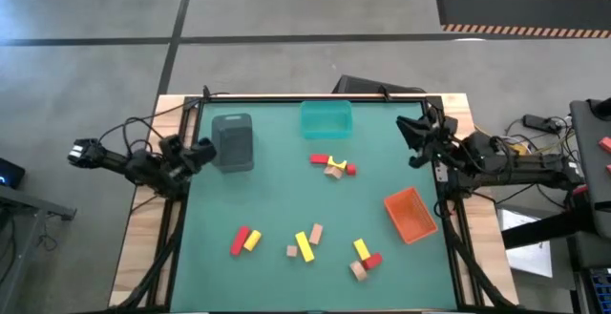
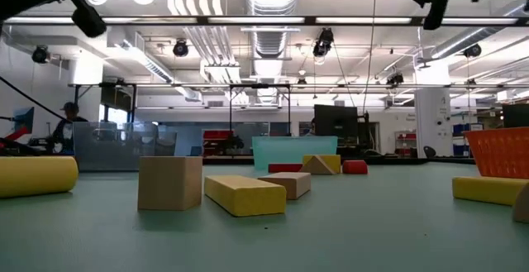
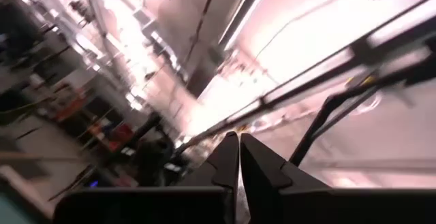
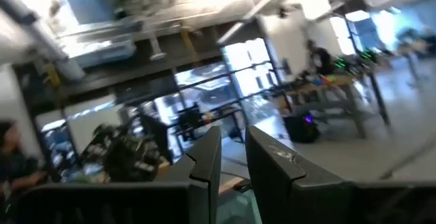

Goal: Sort & place blocks by color
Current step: Put the yellow block into the green bin

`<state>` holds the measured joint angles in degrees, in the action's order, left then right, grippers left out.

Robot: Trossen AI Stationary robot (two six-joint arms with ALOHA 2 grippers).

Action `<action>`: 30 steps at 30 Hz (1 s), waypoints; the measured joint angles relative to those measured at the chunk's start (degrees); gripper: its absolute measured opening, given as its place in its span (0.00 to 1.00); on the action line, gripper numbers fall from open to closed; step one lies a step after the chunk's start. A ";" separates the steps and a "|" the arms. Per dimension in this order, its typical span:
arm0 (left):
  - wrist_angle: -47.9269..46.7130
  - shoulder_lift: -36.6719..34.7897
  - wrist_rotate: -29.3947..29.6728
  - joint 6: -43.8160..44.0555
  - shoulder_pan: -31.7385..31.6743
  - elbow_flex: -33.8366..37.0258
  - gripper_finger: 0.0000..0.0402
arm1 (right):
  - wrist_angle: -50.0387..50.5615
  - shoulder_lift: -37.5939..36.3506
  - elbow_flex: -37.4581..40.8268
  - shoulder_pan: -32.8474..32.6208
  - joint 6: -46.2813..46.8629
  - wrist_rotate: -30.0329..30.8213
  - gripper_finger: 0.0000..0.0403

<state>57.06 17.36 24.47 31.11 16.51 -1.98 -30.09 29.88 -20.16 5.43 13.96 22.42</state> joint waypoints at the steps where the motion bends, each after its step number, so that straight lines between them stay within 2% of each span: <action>1: 1.26 -0.16 -0.02 0.00 0.00 0.00 0.00 | 0.70 1.69 -1.52 0.04 1.86 1.91 0.15; 4: 4.50 -0.62 -0.07 0.02 0.00 0.00 0.00 | 6.63 6.28 -6.92 0.07 6.16 5.18 0.15; 13: 7.37 -1.22 1.22 -0.12 0.00 -0.26 0.00 | 35.50 16.47 -22.88 0.22 15.70 4.81 0.15; 15: 6.76 -0.82 1.98 -0.90 0.00 -1.83 0.00 | 37.94 18.12 -26.31 0.24 16.06 4.98 0.15; 21: 4.37 4.11 3.67 -11.99 0.04 -10.23 0.00 | 44.74 23.48 -32.59 0.24 15.82 4.56 0.15; 25: -4.12 7.97 6.27 -17.23 0.03 -16.89 0.00 | 47.54 26.04 -37.08 0.22 13.95 4.61 0.15; 30: -28.05 11.90 15.50 -17.79 0.00 -24.89 0.00 | 53.02 30.05 -42.02 0.24 8.18 4.58 0.15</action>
<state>29.01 29.26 39.97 13.32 16.51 -26.87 22.92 59.93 -62.18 5.67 22.15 27.00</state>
